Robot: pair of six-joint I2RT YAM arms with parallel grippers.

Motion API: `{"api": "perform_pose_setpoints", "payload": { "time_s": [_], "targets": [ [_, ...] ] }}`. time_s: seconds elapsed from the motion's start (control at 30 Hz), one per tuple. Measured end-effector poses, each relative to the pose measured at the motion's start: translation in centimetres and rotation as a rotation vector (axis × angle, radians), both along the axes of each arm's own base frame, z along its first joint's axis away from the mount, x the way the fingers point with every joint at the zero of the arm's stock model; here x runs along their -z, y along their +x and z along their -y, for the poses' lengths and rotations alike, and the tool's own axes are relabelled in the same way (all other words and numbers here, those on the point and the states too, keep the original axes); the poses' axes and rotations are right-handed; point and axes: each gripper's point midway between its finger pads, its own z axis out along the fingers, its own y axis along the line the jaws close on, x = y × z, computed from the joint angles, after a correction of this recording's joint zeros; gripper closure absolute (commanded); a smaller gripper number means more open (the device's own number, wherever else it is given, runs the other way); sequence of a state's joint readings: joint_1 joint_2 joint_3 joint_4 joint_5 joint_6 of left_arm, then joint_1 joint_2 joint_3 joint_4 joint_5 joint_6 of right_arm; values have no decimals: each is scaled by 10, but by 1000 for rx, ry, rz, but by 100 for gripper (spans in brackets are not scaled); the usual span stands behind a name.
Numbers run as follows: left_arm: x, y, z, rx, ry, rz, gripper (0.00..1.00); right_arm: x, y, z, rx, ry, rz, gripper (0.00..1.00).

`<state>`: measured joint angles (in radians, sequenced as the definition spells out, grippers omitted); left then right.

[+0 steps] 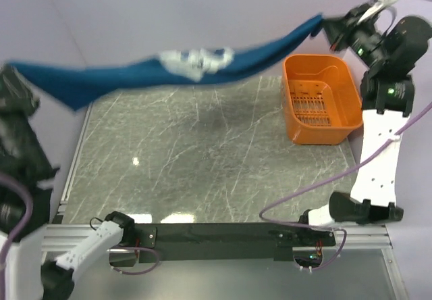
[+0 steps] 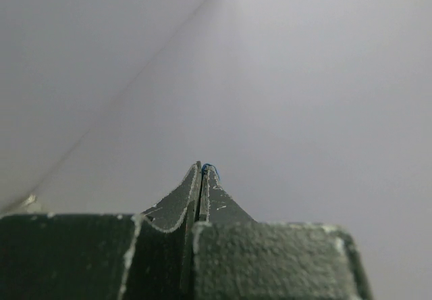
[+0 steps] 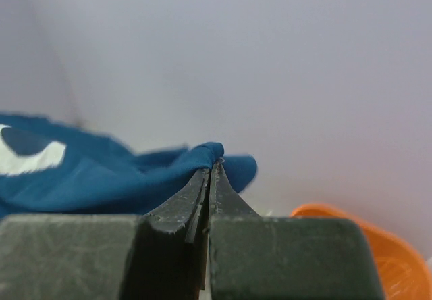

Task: Fold and stack the t-shirts
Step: Flatten the tshirt out

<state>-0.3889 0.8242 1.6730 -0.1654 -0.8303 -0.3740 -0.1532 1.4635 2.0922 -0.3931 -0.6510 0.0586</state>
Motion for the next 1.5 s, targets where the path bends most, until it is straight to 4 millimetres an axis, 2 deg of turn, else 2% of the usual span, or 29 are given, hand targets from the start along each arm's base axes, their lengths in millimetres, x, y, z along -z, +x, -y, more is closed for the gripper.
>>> {"api": "perform_pose_setpoints", "payload": {
  "time_s": [0.07, 0.13, 0.23, 0.3, 0.33, 0.37, 0.43, 0.5, 0.63, 0.67, 0.73, 0.77, 0.8, 0.87, 0.93, 1.0, 1.07, 1.17, 1.23, 1.27, 1.33, 1.43, 1.5],
  "targets": [
    [26, -12, -6, 11, -39, -18, 99, 29, -8, -9, -57, -30, -52, 100],
    [59, -9, -5, 19, -67, -72, 99, 58, -6, -16, -101, -40, -116, 100],
    [109, 17, 8, 43, -71, -205, 99, 105, 8, -26, -147, -48, -233, 100],
    [148, 40, 21, 61, -65, -320, 99, 146, 23, -37, -169, -66, -326, 100],
    [168, 52, 28, 77, -64, -374, 99, 159, 25, -48, -196, -73, -355, 100],
    [187, 61, 34, 87, -63, -423, 99, 184, 31, -59, -215, -85, -416, 100],
    [236, 81, 48, 113, -61, -544, 99, 225, 39, -77, -250, -99, -522, 100],
    [281, 92, 57, 127, -61, -656, 99, 265, 48, -92, -271, -112, -629, 100],
    [347, 104, 61, 135, -77, -815, 99, 336, 68, -109, -246, -151, -817, 100],
    [358, 105, 59, 132, -91, -837, 99, 350, 75, -111, -226, -165, -852, 95],
    [374, 108, 56, 132, -116, -866, 100, 377, 87, -114, -169, -198, -907, 75],
    [380, 110, 55, 134, -126, -876, 100, 385, 91, -116, -147, -218, -921, 54],
    [388, 112, 55, 141, -137, -887, 100, 395, 93, -119, -118, -239, -946, 44],
    [401, 116, 57, 157, -153, -911, 100, 401, 96, -123, -90, -276, -952, 31],
    [415, 118, 58, 172, -166, -939, 100, 400, 90, -128, -103, -325, -941, 26],
    [426, 119, 58, 186, -177, -959, 100, 389, 78, -130, -169, -394, -895, 25],
    [431, 119, 59, 197, -185, -966, 100, 378, 53, -126, -254, -468, -846, 26],
    [432, 120, 61, 220, -192, -961, 100, 363, -12, -117, -444, -618, -756, 27],
    [432, 121, 64, 239, -196, -956, 100, 365, -56, -111, -572, -726, -699, 30],
    [432, 120, 66, 250, -200, -951, 100, 374, -78, -109, -629, -777, -683, 30],
    [432, 117, 69, 271, -205, -946, 100, 406, -124, -107, -738, -852, -718, 32],
    [431, 115, 72, 294, -214, -934, 100, 456, -166, -104, -817, -929, -825, 32],
    [429, 112, 75, 310, -219, -924, 100, 485, -181, -99, -811, -974, -895, 32]
  ]
}}
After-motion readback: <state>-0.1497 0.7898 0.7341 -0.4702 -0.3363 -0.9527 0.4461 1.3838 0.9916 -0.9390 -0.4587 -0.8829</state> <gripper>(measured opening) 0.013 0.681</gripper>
